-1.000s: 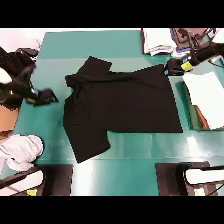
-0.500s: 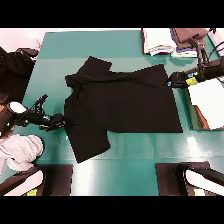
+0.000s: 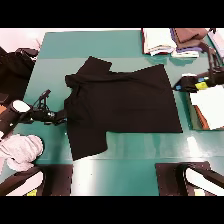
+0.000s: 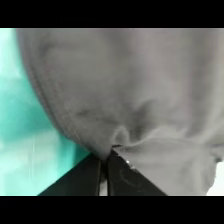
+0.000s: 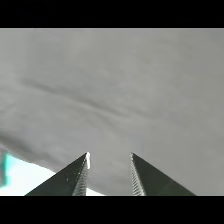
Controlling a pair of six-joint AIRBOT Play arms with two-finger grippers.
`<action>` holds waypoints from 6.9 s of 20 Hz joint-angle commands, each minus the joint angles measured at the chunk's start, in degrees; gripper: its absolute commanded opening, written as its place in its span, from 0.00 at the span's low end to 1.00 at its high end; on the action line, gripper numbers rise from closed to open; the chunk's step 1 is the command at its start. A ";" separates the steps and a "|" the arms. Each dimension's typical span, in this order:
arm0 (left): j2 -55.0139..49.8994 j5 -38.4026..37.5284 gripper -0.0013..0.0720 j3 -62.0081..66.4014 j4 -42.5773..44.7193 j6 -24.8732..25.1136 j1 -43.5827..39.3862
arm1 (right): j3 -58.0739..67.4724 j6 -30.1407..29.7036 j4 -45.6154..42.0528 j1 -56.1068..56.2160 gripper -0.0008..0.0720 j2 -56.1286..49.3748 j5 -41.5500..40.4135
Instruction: Fold the shirts.
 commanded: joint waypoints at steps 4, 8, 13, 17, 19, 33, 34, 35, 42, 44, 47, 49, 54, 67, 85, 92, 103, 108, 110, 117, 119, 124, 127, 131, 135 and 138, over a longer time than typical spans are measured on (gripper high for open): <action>3.54 -2.78 0.05 5.20 -0.57 1.01 -0.24 | -15.28 -0.33 -6.86 -21.20 0.77 2.71 3.61; 3.52 -2.84 0.05 5.18 -0.59 1.29 -0.24 | -30.84 -0.79 -6.03 -33.55 0.68 2.64 -1.42; 3.52 -2.16 0.05 5.16 -1.44 1.27 -0.24 | -39.65 -2.75 -0.09 -33.05 0.60 2.58 -9.51; 3.52 -1.99 0.05 5.16 -1.46 1.27 -0.24 | -40.11 -2.75 3.89 -25.00 0.60 -0.85 -12.66; 3.52 -2.14 0.05 5.16 -1.46 1.27 -0.24 | -40.09 -2.75 5.55 -20.81 0.59 -2.99 -15.50; 21.22 -6.60 0.05 50.75 -2.01 -2.01 -0.22 | 5.55 -2.71 8.39 -10.80 0.04 20.50 -14.25; 21.22 -6.43 0.05 57.13 -1.60 -2.78 -0.24 | 10.99 -2.71 8.39 -11.74 0.04 21.24 -13.97; 21.22 -6.03 0.05 62.55 -0.79 -3.39 -0.24 | 16.48 -2.71 7.98 -12.98 0.04 21.70 -13.49; 20.48 -5.53 0.05 77.94 11.06 -9.14 -0.22 | 41.46 -1.09 6.62 -19.76 0.04 16.24 -2.36; 17.29 -10.91 0.05 77.02 13.55 -9.31 -0.22 | 43.65 -0.04 6.56 -17.14 0.04 12.76 0.15; 9.90 -17.27 0.05 71.71 13.11 -9.29 -0.24 | 43.74 1.05 4.85 -11.45 0.04 5.62 4.63; 4.13 -17.99 0.05 65.81 12.00 -9.27 -0.24 | 43.71 2.95 -2.64 -5.84 0.04 -0.90 8.57; -11.67 -14.97 0.05 51.28 10.80 -8.83 -0.24 | 30.93 3.39 -12.96 3.89 0.04 -16.11 7.74; -30.21 -12.07 0.05 53.88 5.46 -4.07 0.94 | 36.65 2.82 -13.11 3.78 0.04 -34.07 -0.39; -10.34 -18.56 0.67 27.78 19.06 -6.54 0.48 | 9.81 1.57 -7.74 -2.34 0.48 -16.24 -0.04; 10.75 -17.75 0.67 -3.08 16.81 -10.80 0.48 | -9.86 -0.63 -1.31 -7.15 0.48 2.05 -5.11; 11.21 -5.44 0.66 -15.21 0.09 -6.71 0.46 | -12.61 -0.63 -0.31 -7.34 0.48 5.66 -4.74; 11.28 -8.35 0.05 -13.09 0.39 -4.57 0.48 | -13.92 -0.63 -6.12 -7.48 0.48 5.75 -1.33; 11.34 -10.43 0.05 -10.16 0.72 -3.58 0.48 | -17.99 -0.55 -9.99 -9.49 0.48 5.77 0.72; 11.39 -11.43 0.05 -6.73 0.66 -1.27 0.48 | -34.34 -0.79 -9.01 -28.09 0.72 2.62 2.12; 11.39 -11.43 0.05 -6.73 0.66 -1.27 0.48 | -38.18 -2.38 -5.49 -29.44 0.69 0.09 1.40; 11.39 -11.41 0.05 -6.73 0.52 -1.31 0.48 | -40.94 -2.73 -0.61 -21.46 0.55 -0.81 -5.81; 11.39 -12.57 0.05 -5.97 1.51 -1.31 0.48 | -38.75 -2.73 -0.85 -16.44 0.12 2.64 -7.76; 13.77 -19.28 0.05 -3.02 5.86 -1.75 0.48 | -34.71 -2.67 -6.10 -13.03 0.04 9.57 -3.10; 26.23 -27.93 0.05 -3.06 11.10 -7.78 0.48 | -33.92 -2.45 -18.21 -12.76 0.04 19.12 6.91; 31.45 -36.68 0.05 -2.99 10.99 -12.46 0.48 | -33.88 -1.44 -21.55 -12.70 0.04 26.23 7.87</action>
